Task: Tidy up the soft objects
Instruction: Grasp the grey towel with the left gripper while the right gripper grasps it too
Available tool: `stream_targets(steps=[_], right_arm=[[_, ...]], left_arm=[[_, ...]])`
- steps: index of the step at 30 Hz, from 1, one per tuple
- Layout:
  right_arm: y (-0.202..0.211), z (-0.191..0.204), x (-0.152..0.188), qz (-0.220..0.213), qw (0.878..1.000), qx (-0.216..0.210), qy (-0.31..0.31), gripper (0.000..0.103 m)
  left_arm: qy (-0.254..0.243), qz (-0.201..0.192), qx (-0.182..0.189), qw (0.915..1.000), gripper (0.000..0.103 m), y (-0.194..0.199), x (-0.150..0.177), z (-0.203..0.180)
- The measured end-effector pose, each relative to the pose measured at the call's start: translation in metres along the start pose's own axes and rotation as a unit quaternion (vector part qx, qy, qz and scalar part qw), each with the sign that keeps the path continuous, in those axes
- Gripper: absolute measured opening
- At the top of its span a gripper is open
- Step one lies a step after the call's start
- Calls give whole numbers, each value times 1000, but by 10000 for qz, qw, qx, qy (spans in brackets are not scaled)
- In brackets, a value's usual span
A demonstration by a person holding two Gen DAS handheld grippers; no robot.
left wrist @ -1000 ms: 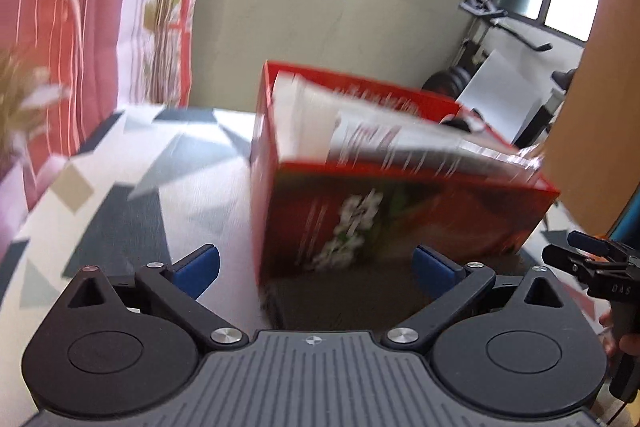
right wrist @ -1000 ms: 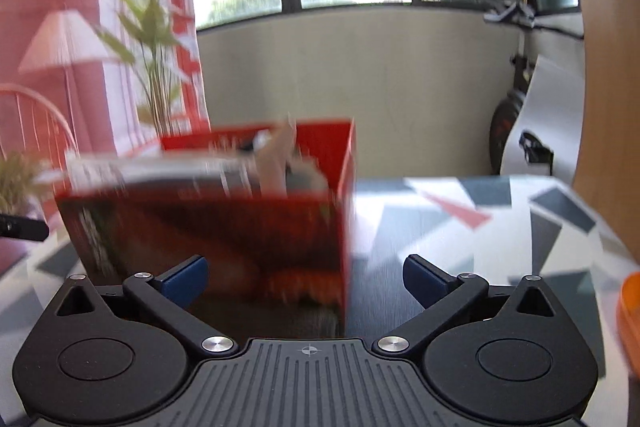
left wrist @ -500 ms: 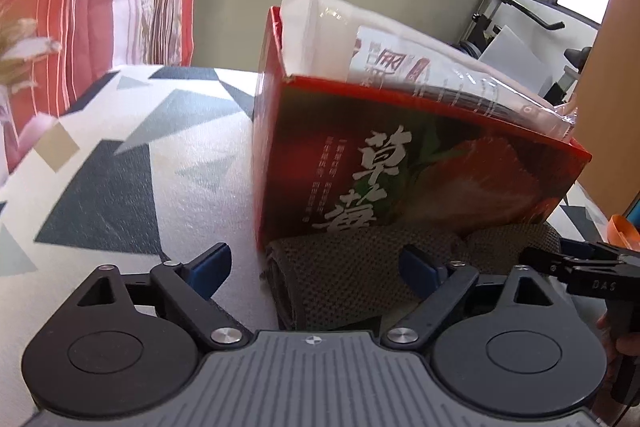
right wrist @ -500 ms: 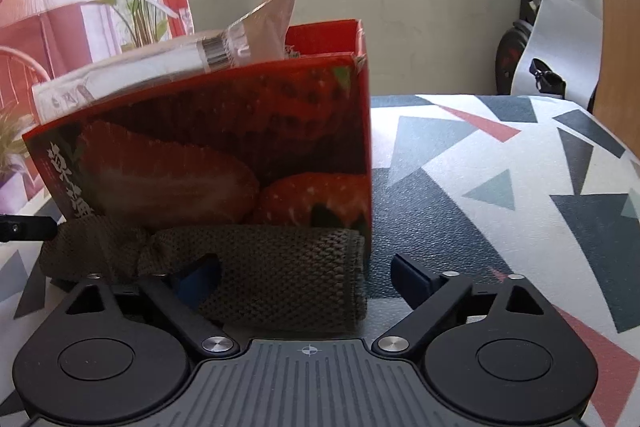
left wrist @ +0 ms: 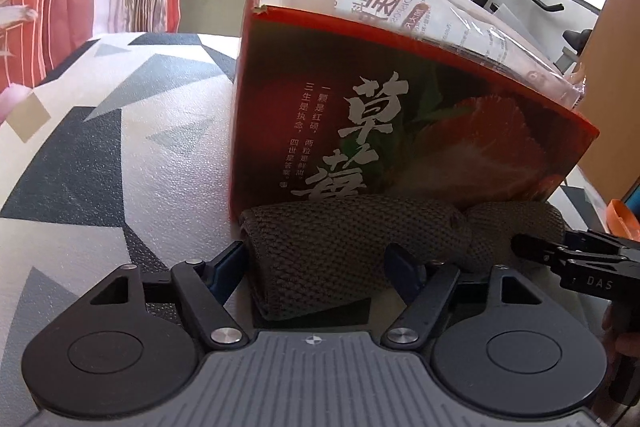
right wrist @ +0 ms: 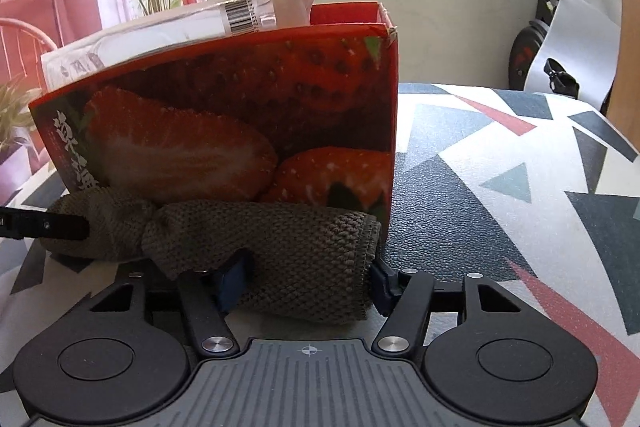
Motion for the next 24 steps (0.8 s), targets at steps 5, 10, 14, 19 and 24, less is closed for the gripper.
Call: stream_targets(steps=[5,10,14,19,24], right_arm=[[1,2,0,1,9999,-118,100,47],[4,3,2,-28,9997,-218,132,37],[8,3,3,-104,9995,-292,79,27],[16,2,4,-270,9990,-336,81,19],[34,5,7,-444,9982,-345,211,17]], left_arm=[[17,-62,11,10000,49,3,6,1],[42,-16,95,9999,31,2,7,0],[1,-5,90,10000,19,6,9,-4],[-58,-24,55,10000,16,19,11,-10],[-68,-165,47,9998,15,41,11,-17]])
Point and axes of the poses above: each gripper's, at about its wrist camera, not at the fingertips, and y roughly against the way its jaws point, z to its left, x to its underside, the point moved 3 cm from there along -y, roughly the way its jaws point, and after that the axes turned 6 degrees about z, right-handed, at the moved point
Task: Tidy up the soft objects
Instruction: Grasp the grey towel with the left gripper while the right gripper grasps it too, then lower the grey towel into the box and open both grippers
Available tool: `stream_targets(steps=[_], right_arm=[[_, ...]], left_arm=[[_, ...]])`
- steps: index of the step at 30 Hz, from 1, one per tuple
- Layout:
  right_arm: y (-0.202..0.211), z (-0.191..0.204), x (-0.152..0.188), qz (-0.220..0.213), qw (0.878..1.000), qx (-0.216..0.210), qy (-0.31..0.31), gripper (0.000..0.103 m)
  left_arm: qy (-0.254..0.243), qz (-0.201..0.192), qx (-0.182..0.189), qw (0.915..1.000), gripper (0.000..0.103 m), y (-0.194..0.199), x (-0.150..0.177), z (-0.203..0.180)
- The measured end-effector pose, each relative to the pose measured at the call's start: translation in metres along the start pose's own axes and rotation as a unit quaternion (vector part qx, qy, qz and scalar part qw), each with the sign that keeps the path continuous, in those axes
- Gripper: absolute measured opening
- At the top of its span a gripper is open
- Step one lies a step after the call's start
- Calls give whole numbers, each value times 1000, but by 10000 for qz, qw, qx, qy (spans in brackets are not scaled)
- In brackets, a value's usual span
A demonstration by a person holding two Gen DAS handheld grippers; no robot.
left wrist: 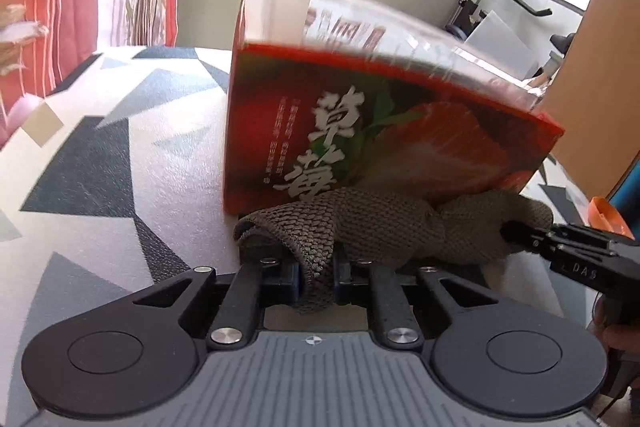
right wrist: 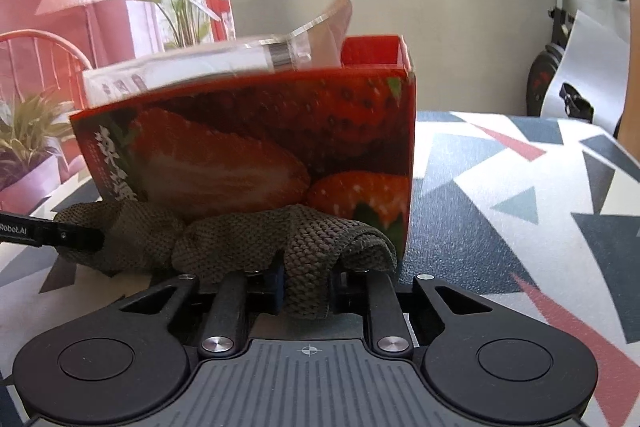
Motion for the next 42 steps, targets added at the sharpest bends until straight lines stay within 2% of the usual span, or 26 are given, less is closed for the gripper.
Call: stream_targets(steps=[5,11,18,22,25,26,30,33,37,42], right_arm=[[28,6,-3,-173,9998,-66,58,17],[70,17,-30,-590,9978,-163,267,17],[104,29,-93,-949,9929,-171,692,17],[108,30,-139,-1075,9907,-136,824,17],[101,27,-177,-1103,9900,-82,872,17],[96,26,-186,-1091,9902,-59,865,17],[62,12,-214,-763,9958,-28,511,16],[29,3,-212,-311,9992,-72,256,16],[-10,-1,-199,289,9995,-50,137,16],[-39,1,-190,751,9970,-25,210,16]], left_arm=[[-192,-185,-128,9996,15,26,-3,-12],[-242,-659,-98,9975,15,67,-16,-19],[-526,-1207,-36,9913,15,110,-66,-33],[-582,-1509,9,9868,15,124,-100,-41],[-621,-1573,43,9856,15,120,-127,-48],[-625,-1513,63,9865,15,115,-134,-49],[-349,-826,533,9945,15,74,-158,-38],[-469,-317,412,9975,15,40,-164,-37],[-619,423,325,9967,15,0,-163,-33],[-805,814,180,9933,15,-29,-167,-29]])
Point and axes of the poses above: each gripper's, at about its wrist camera, not at the fingertips, and y roughly against the way its jaws point, z to its left, x to its underside, the point moved 3 cm from there along -y, roughly the way its jaws point, and after that the axes turned 6 degrees about z, right-handed, at the moved point
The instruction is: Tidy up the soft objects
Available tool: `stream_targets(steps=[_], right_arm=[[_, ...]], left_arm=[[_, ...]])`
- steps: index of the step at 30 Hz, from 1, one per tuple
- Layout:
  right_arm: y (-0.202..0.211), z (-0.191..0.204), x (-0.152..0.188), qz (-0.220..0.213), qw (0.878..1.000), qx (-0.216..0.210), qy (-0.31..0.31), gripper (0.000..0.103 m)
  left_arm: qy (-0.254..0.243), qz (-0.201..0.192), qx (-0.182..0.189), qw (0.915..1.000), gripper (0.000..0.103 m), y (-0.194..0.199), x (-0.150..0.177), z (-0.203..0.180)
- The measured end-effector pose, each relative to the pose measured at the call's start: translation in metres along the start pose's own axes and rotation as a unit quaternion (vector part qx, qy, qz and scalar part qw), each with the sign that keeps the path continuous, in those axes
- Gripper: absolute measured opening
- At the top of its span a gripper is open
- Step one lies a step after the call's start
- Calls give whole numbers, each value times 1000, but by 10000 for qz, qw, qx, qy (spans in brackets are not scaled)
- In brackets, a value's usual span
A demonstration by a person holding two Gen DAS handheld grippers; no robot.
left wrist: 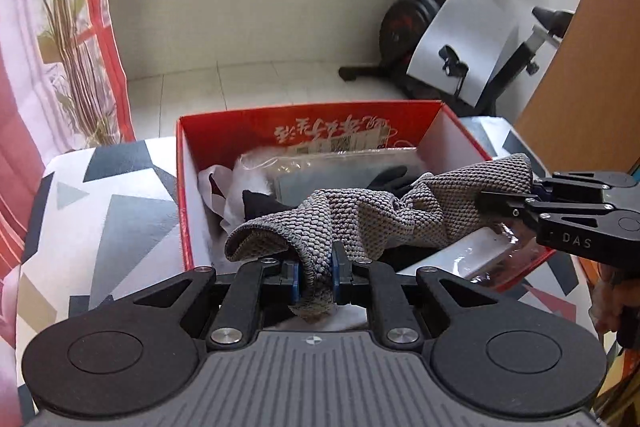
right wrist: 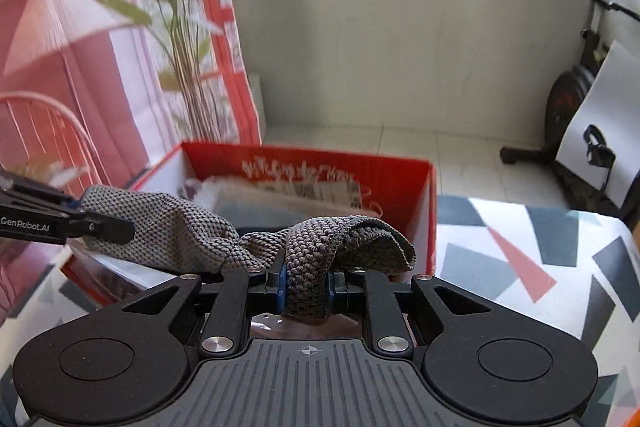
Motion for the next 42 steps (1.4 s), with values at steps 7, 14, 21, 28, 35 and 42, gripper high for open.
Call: stream_targets(steps=[7,14,21,28,35,42], right_arm=[[-28,-6,-4,347,9992,-13,-211,16],[-42,-15,-2,551,9979,41,-325,16],[-38,-19,0,508,9981,141,-331,18],[-12,-13,-3,194,9992,327,-153,34],[33,-5,-6,-450,9979,458,22,98],[78,5,-4,-1001,9943,368,-42,103]], left_arm=[[-121,191,-128,9997,15,-14,-5,4],[-84,356,-393,9986,15,-29,-10,9],[-225,59,-528,9983,31,-18,-9,7],[-338,-557,-788,9948,73,19,-4,-5],[-96,-1198,-855,9891,98,59,3,-15],[171,-1648,-1051,9806,103,97,17,-33]])
Point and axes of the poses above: each gripper's, at about its wrist camera, not at the fingertips, and y roughly against the way its jaws point, z to its left, x to its underside, the point moved 3 cm from there along -y, roughly the way its jaws point, and after that the axes turned 6 degrees about z, right-handed, at the moved point
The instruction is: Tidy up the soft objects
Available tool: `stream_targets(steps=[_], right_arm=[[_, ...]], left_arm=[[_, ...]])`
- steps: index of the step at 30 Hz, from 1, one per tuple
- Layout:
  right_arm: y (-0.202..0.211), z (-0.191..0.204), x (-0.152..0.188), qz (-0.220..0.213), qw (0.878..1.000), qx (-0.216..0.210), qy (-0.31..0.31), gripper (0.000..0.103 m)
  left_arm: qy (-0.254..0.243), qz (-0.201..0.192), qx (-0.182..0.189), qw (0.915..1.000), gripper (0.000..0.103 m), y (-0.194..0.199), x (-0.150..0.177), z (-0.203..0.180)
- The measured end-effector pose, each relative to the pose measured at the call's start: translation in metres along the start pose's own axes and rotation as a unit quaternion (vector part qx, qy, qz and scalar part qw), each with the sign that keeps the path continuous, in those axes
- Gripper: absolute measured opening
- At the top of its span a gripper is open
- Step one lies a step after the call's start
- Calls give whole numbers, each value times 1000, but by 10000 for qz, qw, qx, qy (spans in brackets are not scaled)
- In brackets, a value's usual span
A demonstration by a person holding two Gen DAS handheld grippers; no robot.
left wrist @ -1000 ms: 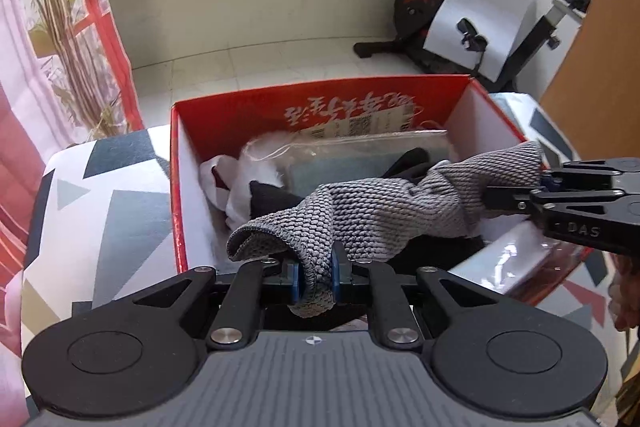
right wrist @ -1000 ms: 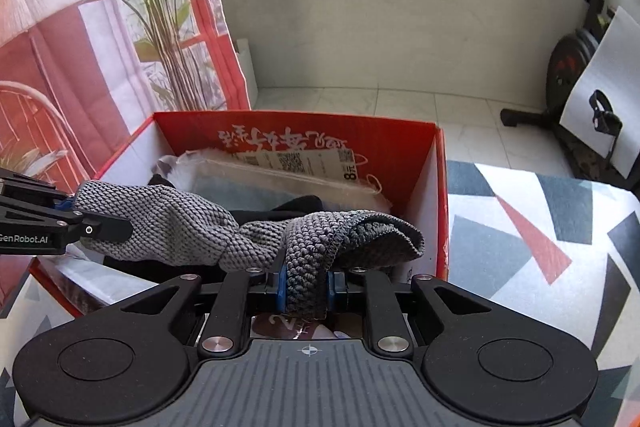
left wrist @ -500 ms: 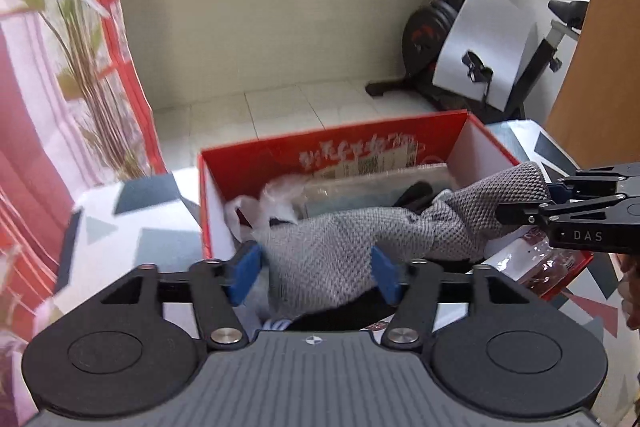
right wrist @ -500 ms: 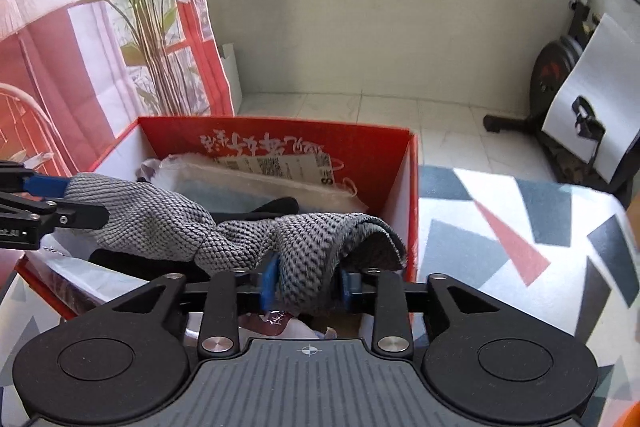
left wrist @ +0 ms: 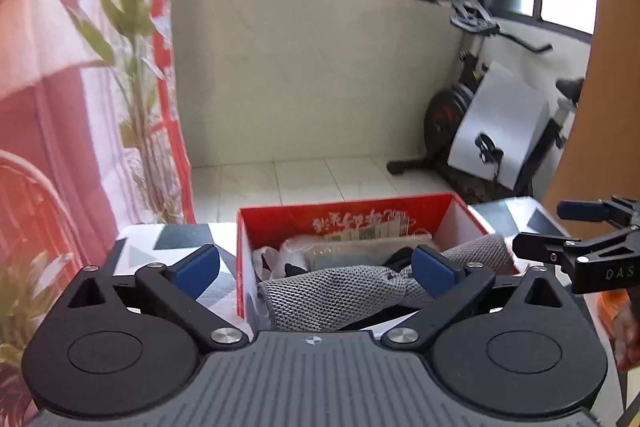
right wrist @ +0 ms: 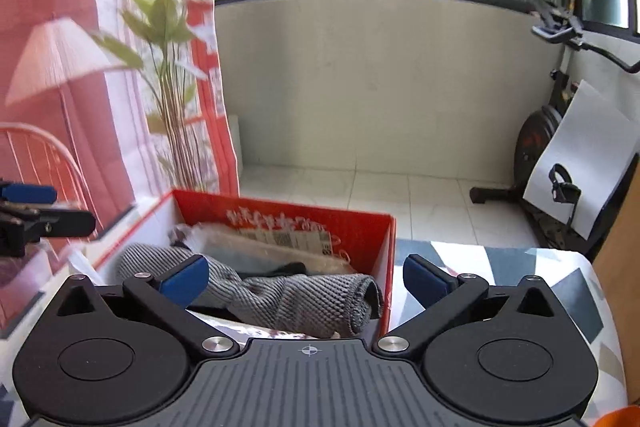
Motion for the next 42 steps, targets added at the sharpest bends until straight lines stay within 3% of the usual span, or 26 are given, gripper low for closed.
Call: stream_targets(steps=[8,17,28,35,42], right_arm=[[57,20,-3,-449,9989,157,-5,103],[138,47,-3,-771,9964,310,-174,103],[246,82,16,-1088,9926,513,-185,103],[290,95,31,-1209,9906,571,-289,103],[312,95,38,-1230,9898,665,-259,103]], left_arm=[[-89,-232,-557,9981,103,56,-1,-11],[234,-906,-351,9950,103,139,4,-8],[185,-1233,-705,9897,103,233,25,-33],[100,-1297,-812,9882,103,266,34,-44],[148,-1278,-793,9885,103,271,35,-47]])
Point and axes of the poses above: each gripper's, at about its wrist camera, not at the fingertips, and y roughly against the way its jaws point, z to its left, x to its underside, the point moved 3 cm from there along -y, roughly the way its jaws point, and after that the axes turned 6 degrees about z, right-handed, at the moved point
